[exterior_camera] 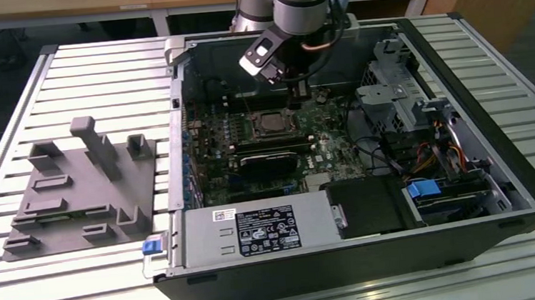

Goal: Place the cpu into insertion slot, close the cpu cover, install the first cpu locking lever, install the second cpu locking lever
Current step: 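Close the cpu cover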

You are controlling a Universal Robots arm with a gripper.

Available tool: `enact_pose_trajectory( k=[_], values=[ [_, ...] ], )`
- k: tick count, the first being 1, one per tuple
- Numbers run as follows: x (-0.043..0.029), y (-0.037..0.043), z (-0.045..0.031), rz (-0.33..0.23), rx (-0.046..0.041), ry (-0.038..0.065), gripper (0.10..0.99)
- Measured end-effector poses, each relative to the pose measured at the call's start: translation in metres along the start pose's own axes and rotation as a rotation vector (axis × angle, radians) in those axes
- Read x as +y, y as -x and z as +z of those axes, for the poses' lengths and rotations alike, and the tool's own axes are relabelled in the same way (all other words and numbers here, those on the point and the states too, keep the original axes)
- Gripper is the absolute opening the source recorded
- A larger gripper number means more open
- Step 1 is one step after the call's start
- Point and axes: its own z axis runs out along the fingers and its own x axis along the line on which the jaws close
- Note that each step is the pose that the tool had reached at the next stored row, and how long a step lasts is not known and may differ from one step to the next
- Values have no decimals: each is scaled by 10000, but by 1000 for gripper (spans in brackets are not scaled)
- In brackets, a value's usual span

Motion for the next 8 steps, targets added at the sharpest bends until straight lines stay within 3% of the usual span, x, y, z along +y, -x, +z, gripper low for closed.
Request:
enact_pose_trajectory(
  k=[8],
  values=[
    [-67, 4, 3, 0, 0, 0, 106]
  ],
)
